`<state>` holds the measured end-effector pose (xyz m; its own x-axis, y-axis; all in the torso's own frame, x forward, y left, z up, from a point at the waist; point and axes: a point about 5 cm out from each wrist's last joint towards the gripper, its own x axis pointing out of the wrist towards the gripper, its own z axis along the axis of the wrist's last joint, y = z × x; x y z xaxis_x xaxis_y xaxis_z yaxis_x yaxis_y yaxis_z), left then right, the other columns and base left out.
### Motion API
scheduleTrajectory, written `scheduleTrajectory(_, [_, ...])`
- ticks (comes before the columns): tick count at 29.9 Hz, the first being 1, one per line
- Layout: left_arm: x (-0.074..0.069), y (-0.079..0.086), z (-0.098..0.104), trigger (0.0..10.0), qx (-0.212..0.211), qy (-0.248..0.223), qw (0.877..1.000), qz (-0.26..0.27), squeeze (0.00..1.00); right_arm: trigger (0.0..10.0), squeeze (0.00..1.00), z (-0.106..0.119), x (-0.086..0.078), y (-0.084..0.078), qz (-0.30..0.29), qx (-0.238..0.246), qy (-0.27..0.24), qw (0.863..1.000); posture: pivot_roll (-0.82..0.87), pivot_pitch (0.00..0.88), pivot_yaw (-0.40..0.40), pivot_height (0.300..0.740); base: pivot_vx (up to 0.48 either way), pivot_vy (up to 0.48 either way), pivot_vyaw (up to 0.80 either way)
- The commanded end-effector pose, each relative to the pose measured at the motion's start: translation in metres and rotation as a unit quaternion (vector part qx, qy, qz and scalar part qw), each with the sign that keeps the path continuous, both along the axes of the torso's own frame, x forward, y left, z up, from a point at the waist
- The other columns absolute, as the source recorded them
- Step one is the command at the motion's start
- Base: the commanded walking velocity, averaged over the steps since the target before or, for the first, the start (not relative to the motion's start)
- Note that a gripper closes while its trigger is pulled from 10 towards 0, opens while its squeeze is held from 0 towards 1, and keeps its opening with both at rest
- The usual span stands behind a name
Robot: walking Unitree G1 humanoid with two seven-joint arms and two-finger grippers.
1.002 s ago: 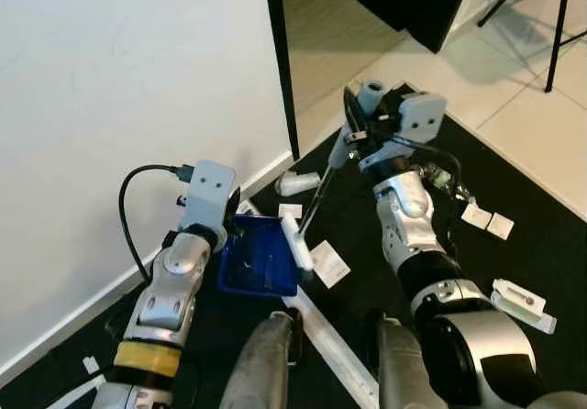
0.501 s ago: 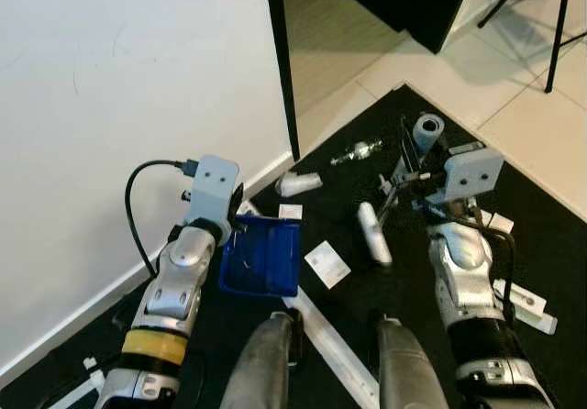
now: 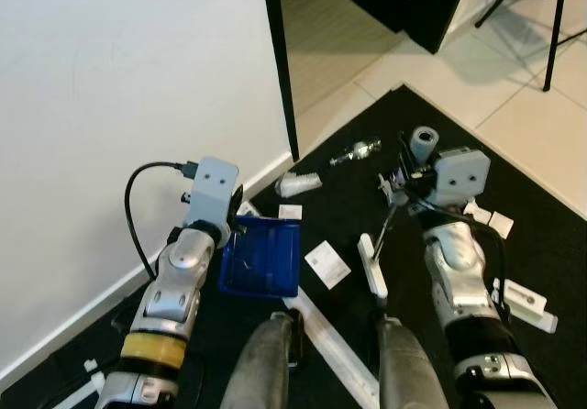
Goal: Sweep floor
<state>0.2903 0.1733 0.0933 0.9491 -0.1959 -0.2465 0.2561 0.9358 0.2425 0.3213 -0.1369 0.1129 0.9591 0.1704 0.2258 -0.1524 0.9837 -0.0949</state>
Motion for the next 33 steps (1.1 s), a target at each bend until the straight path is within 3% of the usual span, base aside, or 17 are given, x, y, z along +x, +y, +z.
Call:
scheduleTrajectory(1, [-0.011, 0.002, -0.017, 10.0, -0.004, 0.05, 0.999, -0.01, 0.0, 10.0, 0.0, -0.021, -0.004, 0.005, -0.001, -0.001, 0.043, 0.999, 0.1, 0.333, 0.082, 0.74, 0.0, 0.0, 0.0])
scheduleTrajectory(7, [-0.015, 0.005, -0.013, 10.0, -0.003, 0.048, 0.999, -0.01, 0.0, 10.0, 0.0, -0.019, 0.005, 0.025, 0.008, 0.064, 0.056, 0.996, 0.12, 0.347, 0.082, 0.74, 0.0, 0.0, 0.0])
scheduleTrajectory(10, [-0.018, 0.003, -0.01, 10.0, -0.01, 0.047, 0.999, -0.009, 0.0, 10.0, 0.0, -0.018, 0.011, 0.045, 0.032, 0.137, 0.081, 0.987, 0.14, 0.356, 0.08, 0.74, 0.0, 0.0, 0.0])
scheduleTrajectory(15, [-0.02, 0.001, -0.007, 10.0, -0.017, 0.046, 0.999, -0.007, 0.0, 10.0, 0.0, -0.023, 0.013, 0.058, 0.048, 0.178, 0.108, 0.977, 0.15, 0.366, 0.069, 0.74, 0.0, 0.0, 0.0])
scheduleTrajectory(20, [-0.023, -0.002, -0.006, 10.0, -0.025, 0.048, 0.999, -0.004, 0.0, 10.0, 0.0, -0.015, 0.016, 0.082, 0.115, 0.256, 0.122, 0.952, 0.13, 0.37, 0.053, 0.74, 0.0, 0.0, 0.0])
scheduleTrajectory(25, [-0.024, -0.005, -0.006, 10.0, -0.028, 0.05, 0.998, -0.003, 0.0, 10.0, 0.0, -0.009, 0.02, 0.084, 0.135, 0.282, 0.115, 0.943, 0.12, 0.368, 0.044, 0.74, 0.0, 0.0, 0.0])
scheduleTrajectory(33, [-0.023, -0.007, -0.006, 10.0, -0.031, 0.051, 0.998, -0.004, 0.0, 10.0, 0.0, 0.008, 0.027, 0.084, 0.147, 0.296, 0.083, 0.94, 0.12, 0.367, 0.045, 0.74, 0.0, 0.0, 0.0])
